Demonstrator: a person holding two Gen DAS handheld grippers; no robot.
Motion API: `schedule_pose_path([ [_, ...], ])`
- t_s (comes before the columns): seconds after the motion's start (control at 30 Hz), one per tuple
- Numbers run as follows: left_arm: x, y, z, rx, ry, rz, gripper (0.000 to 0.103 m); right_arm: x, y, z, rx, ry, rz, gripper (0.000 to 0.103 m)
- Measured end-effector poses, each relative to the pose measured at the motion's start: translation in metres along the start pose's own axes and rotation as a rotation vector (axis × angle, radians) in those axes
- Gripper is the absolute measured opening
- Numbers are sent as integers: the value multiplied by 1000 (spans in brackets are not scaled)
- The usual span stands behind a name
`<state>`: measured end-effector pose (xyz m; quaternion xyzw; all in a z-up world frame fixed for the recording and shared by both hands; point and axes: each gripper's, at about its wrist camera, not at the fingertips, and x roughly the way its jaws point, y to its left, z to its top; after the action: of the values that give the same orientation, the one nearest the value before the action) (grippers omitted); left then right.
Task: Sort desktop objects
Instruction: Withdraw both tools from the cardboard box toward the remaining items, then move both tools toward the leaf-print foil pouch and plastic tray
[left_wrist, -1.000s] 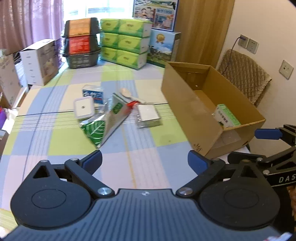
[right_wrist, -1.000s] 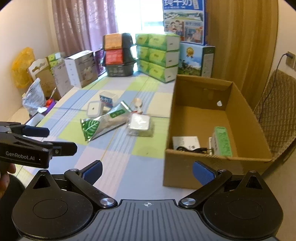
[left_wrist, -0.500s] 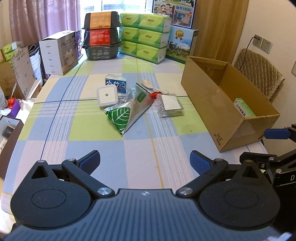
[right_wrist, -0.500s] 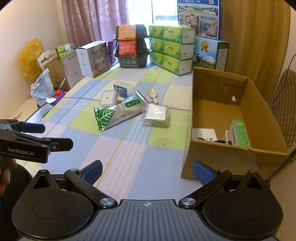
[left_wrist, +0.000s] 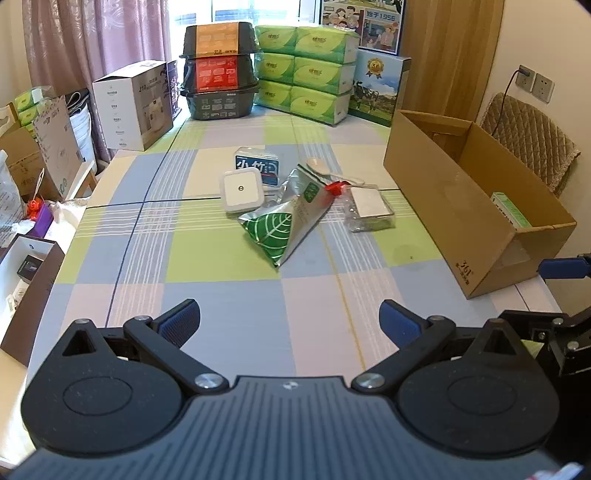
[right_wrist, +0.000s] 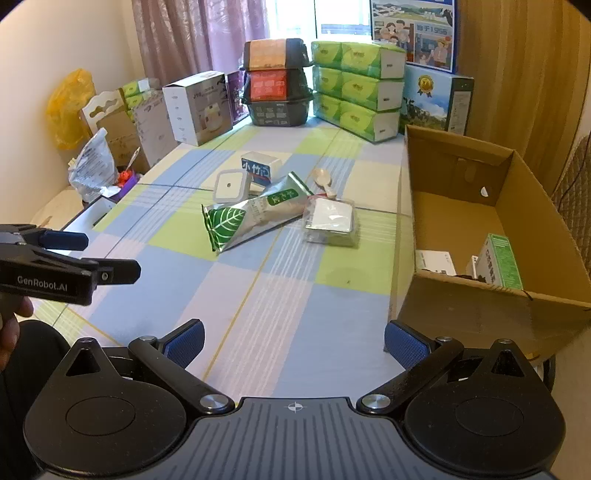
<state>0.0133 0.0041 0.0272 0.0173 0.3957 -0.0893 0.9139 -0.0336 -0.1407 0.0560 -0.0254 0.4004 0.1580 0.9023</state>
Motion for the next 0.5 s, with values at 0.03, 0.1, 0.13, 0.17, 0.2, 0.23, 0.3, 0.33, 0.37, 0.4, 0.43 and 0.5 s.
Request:
schedule_pose_path([
  [0.03,1,2,1,1,1,-4,101,1,1,1,-2,-1,2,101],
  [0.1,3,6,4,8,6,-19,101,3,3,2,-6,-6,6,101],
  [0.13,4,8,7,16,10,-30,101,3,5,3,-8,-12,8,101],
  [0.17,5,9,9,25,12,-41,101,3,6,5,-5,-25,11,101],
  [0.2,5,10,11,35,11,-50,101,3,8,7,1,-42,15,101],
  [0.23,5,11,14,44,7,-58,101,4,8,10,7,-58,20,101],
  [0.3,8,14,21,63,4,-61,101,6,10,16,6,-83,27,101],
  [0.33,10,16,26,73,4,-59,101,8,12,20,1,-93,25,101],
  [0.37,13,18,30,81,4,-57,101,11,13,24,-6,-103,20,101],
  [0.4,15,21,34,87,3,-59,101,13,15,27,-12,-110,16,101],
  [0.43,19,24,38,90,4,-63,101,17,16,30,-16,-116,12,101],
  [0.5,27,31,45,89,8,-75,101,26,17,36,-20,-124,5,101],
])
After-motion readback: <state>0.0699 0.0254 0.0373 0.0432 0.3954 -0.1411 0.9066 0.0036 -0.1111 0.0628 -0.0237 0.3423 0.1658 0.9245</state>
